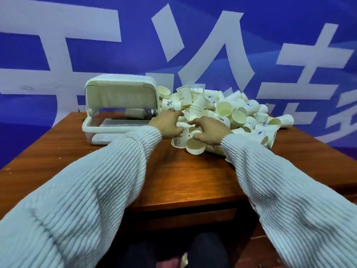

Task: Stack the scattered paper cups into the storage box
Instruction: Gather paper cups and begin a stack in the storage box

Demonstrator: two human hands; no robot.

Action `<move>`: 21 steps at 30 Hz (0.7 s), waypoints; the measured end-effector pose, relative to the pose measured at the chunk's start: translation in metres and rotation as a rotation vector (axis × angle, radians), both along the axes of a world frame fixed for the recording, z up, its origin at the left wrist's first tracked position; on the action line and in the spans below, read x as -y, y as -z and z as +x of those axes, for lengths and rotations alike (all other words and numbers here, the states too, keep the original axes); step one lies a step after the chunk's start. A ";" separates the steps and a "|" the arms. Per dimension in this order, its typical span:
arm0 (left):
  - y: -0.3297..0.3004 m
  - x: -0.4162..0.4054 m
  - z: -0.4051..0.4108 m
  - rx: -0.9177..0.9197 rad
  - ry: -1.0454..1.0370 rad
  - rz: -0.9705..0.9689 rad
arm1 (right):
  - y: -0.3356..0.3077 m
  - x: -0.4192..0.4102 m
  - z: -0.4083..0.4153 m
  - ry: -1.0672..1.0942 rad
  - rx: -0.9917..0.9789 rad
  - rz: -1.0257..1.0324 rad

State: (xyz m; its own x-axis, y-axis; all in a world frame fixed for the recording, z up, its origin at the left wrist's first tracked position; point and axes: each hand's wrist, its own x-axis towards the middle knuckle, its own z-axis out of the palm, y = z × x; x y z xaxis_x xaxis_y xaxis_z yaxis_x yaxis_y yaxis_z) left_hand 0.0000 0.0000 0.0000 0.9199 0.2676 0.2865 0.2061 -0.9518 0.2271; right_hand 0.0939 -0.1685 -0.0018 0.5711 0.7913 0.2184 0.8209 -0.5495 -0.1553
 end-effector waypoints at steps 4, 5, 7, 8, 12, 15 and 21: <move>0.008 0.003 0.014 -0.131 0.027 0.041 | 0.008 0.001 0.009 0.017 0.093 -0.082; 0.011 0.003 0.019 -0.153 0.030 0.054 | 0.010 0.000 0.012 0.009 0.112 -0.085; 0.017 0.002 0.023 -0.178 0.021 0.089 | 0.012 0.000 0.015 -0.008 0.143 -0.064; 0.018 0.003 0.023 -0.190 0.015 0.121 | 0.014 0.000 0.016 -0.013 0.162 -0.052; 0.021 0.001 0.020 -0.257 -0.028 0.166 | 0.018 0.001 0.017 -0.037 0.202 -0.014; 0.015 0.000 0.012 -0.269 -0.057 0.144 | 0.021 0.003 0.019 -0.042 0.206 0.019; -0.013 -0.016 -0.023 0.017 -0.170 0.011 | 0.003 -0.005 0.010 0.001 0.268 0.313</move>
State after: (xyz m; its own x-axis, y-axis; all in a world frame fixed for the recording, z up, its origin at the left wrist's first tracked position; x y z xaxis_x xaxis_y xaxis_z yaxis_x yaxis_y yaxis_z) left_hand -0.0228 0.0158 0.0135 0.8568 0.4153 0.3057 0.3603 -0.9062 0.2214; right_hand 0.1041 -0.1631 -0.0051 0.4617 0.6629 0.5894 0.8546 -0.5105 -0.0953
